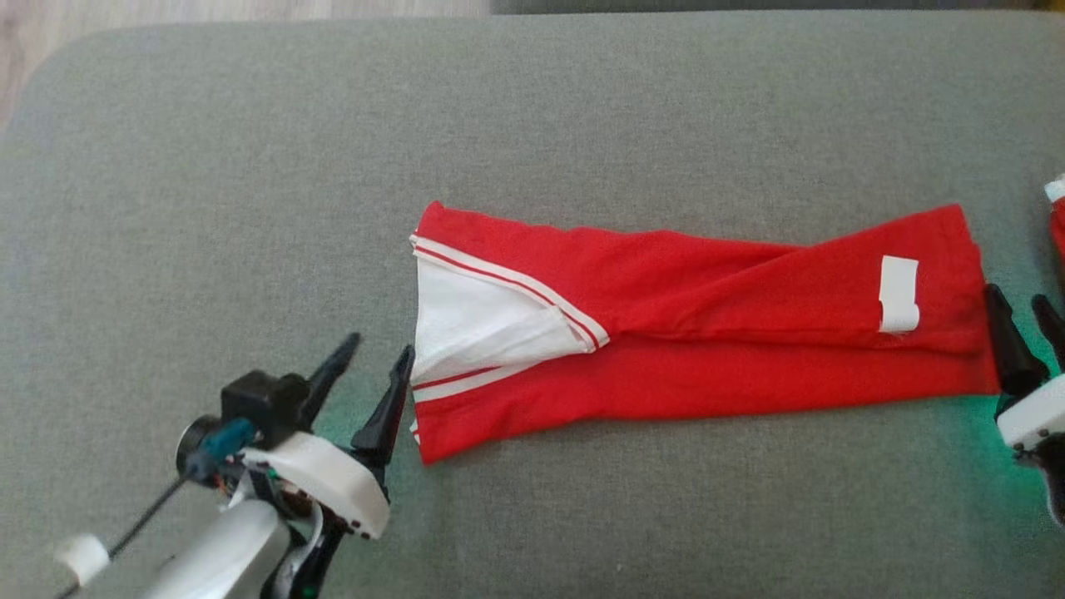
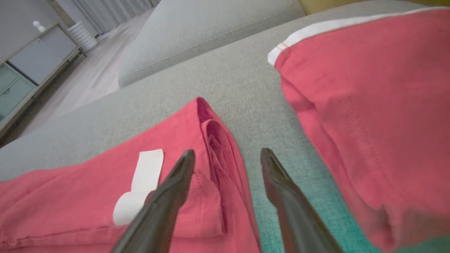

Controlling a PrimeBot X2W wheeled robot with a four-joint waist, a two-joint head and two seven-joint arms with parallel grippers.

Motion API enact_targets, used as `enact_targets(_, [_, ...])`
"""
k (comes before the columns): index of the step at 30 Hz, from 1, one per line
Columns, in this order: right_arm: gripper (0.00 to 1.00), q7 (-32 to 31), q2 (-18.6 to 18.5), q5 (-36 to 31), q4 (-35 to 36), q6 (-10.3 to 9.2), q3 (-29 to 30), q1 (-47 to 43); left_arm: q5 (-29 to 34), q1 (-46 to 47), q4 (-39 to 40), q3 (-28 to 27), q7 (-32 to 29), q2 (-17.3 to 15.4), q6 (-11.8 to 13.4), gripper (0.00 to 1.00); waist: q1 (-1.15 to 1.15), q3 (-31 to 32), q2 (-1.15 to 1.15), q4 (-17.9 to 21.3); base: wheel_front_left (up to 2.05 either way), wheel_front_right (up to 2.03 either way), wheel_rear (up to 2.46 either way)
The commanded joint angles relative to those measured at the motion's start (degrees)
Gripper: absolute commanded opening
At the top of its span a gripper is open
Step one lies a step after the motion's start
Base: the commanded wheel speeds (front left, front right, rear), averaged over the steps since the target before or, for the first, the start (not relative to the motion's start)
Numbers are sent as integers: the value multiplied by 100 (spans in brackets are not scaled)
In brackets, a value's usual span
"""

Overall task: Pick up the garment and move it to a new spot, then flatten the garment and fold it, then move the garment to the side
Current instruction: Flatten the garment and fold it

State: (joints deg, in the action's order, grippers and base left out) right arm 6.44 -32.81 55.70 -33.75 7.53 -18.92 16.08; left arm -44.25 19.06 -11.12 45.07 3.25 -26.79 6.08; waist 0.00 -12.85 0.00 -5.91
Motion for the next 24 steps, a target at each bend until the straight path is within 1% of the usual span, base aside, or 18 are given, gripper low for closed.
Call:
enact_targets(1, [100,159,-74,-50,77,-4,44,-191,64,61,82,-304,227,-60,119,100,0,71,0,-12,0,0,0])
enact_targets(4, [100,427,117,-213,49,-4,232,-400,229,-123,-50,-376,723,151,463,100,0,162,0,-33,0,0,0])
enact_targets(7, [100,573,313,-378,24,-4,456,-553,449,-294,-59,-446,1025,345,780,100,0,255,0,-79,0,0,0])
enact_targets(11, [100,565,527,-613,-107,-4,698,-595,886,-560,147,-645,1164,630,1169,100,0,380,0,-191,0,0,0])
enact_targets(13, [100,491,606,-720,-238,-4,832,-525,1255,-724,432,-817,1170,817,1333,100,0,442,0,-269,0,0,0])
enact_targets(15, [100,381,664,-855,-422,-4,956,-407,1614,-953,688,-941,1172,1008,1431,100,0,497,0,-354,0,0,0])
enact_targets(17, [100,245,696,-1011,-671,-4,1086,-269,1937,-1174,876,-1013,1173,1180,1473,100,0,537,0,-454,0,0,0])
enact_targets(19, [100,102,705,-1179,-954,-4,1193,-141,2223,-1349,999,-1054,1173,1327,1473,100,0,565,0,-562,0,0,0])
enact_targets(20, [100,102,705,-1179,-954,-4,1193,-141,2223,-1349,999,-1054,1173,1327,1473,100,0,565,0,-562,0,0,0])
enact_targets(24, [100,-209,760,-1372,-1506,-4,1386,48,2676,-1594,1124,-1096,1174,1555,1424,100,0,588,0,-744,0,0,0])
